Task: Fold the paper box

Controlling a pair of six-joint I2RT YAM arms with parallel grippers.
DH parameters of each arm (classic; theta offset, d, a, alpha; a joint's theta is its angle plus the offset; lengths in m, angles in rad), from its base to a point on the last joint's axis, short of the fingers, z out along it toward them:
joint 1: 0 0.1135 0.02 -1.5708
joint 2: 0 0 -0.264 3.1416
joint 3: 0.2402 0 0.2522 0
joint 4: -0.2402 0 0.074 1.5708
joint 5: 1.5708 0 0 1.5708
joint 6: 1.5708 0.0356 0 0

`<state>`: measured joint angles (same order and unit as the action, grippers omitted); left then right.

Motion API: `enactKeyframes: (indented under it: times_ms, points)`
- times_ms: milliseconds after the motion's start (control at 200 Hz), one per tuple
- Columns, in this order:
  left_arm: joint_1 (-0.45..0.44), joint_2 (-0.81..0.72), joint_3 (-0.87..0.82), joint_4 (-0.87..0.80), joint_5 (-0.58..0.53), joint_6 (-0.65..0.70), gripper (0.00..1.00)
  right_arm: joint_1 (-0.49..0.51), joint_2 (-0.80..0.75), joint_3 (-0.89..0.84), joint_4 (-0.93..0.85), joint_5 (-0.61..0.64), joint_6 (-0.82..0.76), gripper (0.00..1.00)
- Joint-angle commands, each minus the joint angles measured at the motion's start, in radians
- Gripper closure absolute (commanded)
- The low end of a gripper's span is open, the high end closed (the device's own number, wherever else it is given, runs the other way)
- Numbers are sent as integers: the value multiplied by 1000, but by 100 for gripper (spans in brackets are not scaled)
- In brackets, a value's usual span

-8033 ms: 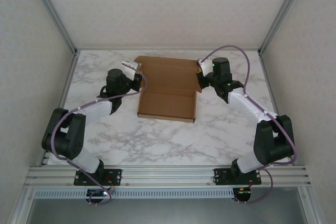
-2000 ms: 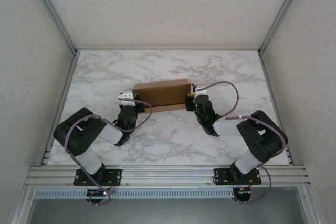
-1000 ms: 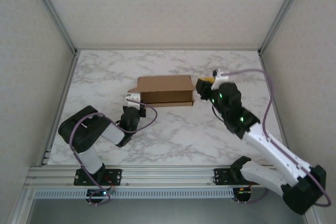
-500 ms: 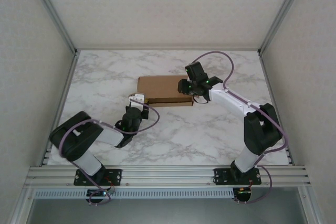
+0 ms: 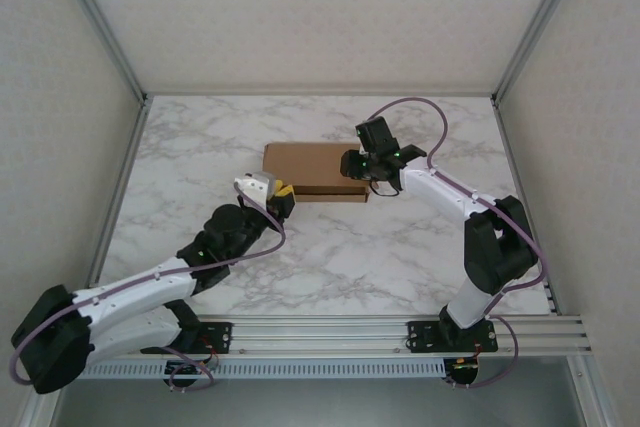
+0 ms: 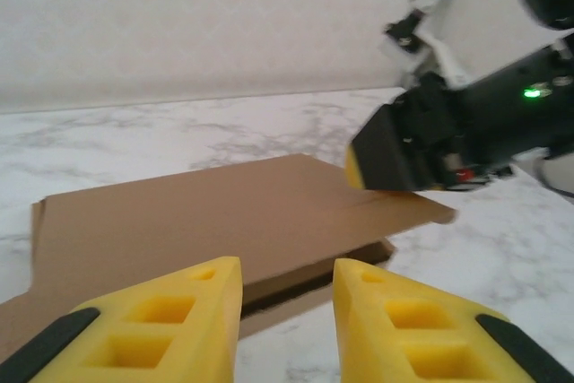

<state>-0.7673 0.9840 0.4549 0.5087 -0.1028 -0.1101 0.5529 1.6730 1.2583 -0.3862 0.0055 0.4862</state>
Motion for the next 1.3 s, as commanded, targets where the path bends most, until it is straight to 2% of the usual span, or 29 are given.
enactKeyframes:
  times_ms: [0, 55, 95, 185, 240, 391, 561, 711, 816, 1036, 1192, 1297]
  points:
    - [-2, -59, 69, -215, 61, -22, 65, -9, 14, 18, -16, -16, -14, 61]
    - [22, -62, 115, -260, -5, -101, 60, -10, 23, 20, -21, -19, -16, 61]
    - [72, -45, 163, -300, 5, -172, 57, -10, 32, 21, -21, -20, -22, 61]
    - [247, 49, 300, -389, 199, -283, 55, -9, 54, 18, -29, -8, -40, 61]
    - [323, 124, 376, -434, 259, -307, 55, -10, 68, 14, -33, -5, -48, 61]
    - [427, 320, 510, -479, 242, -327, 51, -10, 103, 8, -33, -3, -60, 61]
    - [554, 557, 552, -416, 335, -418, 52, -10, 106, 12, -23, -32, -71, 60]
    - [587, 707, 590, -386, 435, -418, 49, -38, 18, 14, 1, -38, -94, 56]
    - [592, 757, 590, -371, 491, -401, 48, -97, 14, 29, -5, -72, -98, 53]
    - [609, 790, 551, -367, 510, -383, 48, -218, 97, 63, -22, -187, -114, 45]
    - [609, 805, 556, -393, 519, -372, 48, -240, 150, 66, 9, -326, -125, 44]
    - [609, 814, 556, -404, 522, -369, 49, -240, 196, 83, -5, -337, -130, 43]
